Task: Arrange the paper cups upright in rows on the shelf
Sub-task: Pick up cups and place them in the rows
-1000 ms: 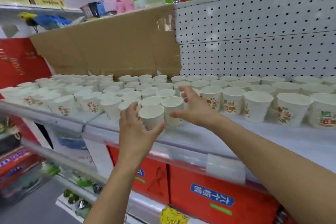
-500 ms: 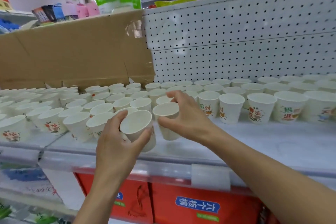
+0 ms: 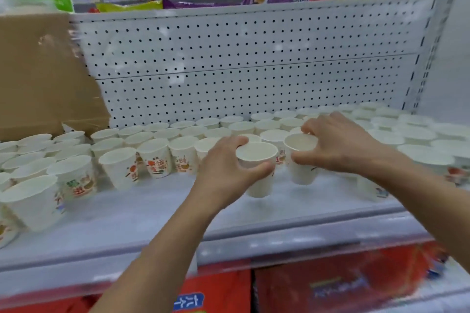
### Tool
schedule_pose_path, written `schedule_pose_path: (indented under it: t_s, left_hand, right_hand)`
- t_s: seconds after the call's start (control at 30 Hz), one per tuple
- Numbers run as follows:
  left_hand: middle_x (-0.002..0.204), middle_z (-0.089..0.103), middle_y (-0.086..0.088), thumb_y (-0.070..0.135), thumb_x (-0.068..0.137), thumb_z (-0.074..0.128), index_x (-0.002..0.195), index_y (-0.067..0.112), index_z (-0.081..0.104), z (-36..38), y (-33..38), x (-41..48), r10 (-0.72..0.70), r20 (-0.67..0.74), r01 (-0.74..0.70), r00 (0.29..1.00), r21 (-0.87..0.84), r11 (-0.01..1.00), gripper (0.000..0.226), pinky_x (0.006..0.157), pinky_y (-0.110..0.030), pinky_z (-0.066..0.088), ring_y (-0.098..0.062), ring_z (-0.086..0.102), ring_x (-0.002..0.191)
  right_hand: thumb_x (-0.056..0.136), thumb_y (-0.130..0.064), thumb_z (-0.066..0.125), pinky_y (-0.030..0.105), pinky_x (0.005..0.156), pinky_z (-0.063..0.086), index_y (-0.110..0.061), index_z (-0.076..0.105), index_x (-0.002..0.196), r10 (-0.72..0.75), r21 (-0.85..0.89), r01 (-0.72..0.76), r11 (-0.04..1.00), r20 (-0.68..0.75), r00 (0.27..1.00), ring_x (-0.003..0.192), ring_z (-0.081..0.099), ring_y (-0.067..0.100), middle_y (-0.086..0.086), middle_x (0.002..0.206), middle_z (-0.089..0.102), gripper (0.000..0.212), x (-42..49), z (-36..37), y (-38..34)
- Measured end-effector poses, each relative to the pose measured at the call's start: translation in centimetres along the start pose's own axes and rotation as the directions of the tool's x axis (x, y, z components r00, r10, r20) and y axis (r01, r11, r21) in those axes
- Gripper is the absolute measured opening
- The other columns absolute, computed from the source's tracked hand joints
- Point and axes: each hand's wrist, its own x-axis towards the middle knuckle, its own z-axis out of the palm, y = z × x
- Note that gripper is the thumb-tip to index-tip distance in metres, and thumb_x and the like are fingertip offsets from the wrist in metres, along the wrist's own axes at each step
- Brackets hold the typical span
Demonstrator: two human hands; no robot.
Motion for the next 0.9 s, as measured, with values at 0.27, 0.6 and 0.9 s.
schedule_pose_path:
  t_s: [0.27, 0.6, 0.9]
  left_hand:
    - [0.132, 0.053, 0.006, 0.072, 0.064, 0.07, 0.135, 0.025, 0.05, 4.1, 1.0, 1.5, -0.056, 0.104, 0.034, 0.993, 0.199, 0.979, 0.088, 0.098, -0.034, 0.042, -0.013, 0.049, 0.119]
    - [0.104, 0.064, 0.019, 0.017, 0.088, 0.067, 0.103, 0.036, 0.071, 0.4, 0.1, 0.9, 0.203, 0.153, -0.231, 0.967, 0.196, 0.953, 0.024, 0.098, -0.036, 0.043, -0.003, 0.053, 0.107]
    - [0.091, 0.068, 0.02, 0.029, 0.086, 0.07, 0.099, 0.035, 0.075, 2.6, 2.1, 2.3, 0.239, 0.156, -0.278, 0.958, 0.33, 0.902, 0.015, 0.083, -0.036, 0.048, -0.005, 0.052, 0.094]
  right_hand:
    - [0.071, -0.077, 0.053, 0.033, 0.071, 0.024, -0.016, 0.057, 0.081, -0.106, -0.227, 0.121, 0.966, 0.077, 0.991, 0.092, 0.041, 0.021, -0.001, 0.081, 0.054, 0.062, 0.2, 0.4, 2.4]
    - [0.085, -0.039, 0.066, 0.024, 0.085, 0.026, -0.041, 0.065, 0.103, -0.421, -0.05, 0.429, 0.902, 0.116, 0.899, 0.108, 0.039, 0.003, -0.017, 0.112, 0.06, 0.018, 1.0, -1.2, 7.5]
    - [0.086, -0.032, 0.064, 0.035, 0.078, 0.05, -0.031, 0.072, 0.093, -0.435, 0.015, 0.435, 0.9, 0.061, 0.898, 0.089, 0.054, 0.01, -0.018, 0.075, 0.053, 0.01, 1.8, 0.1, 6.8]
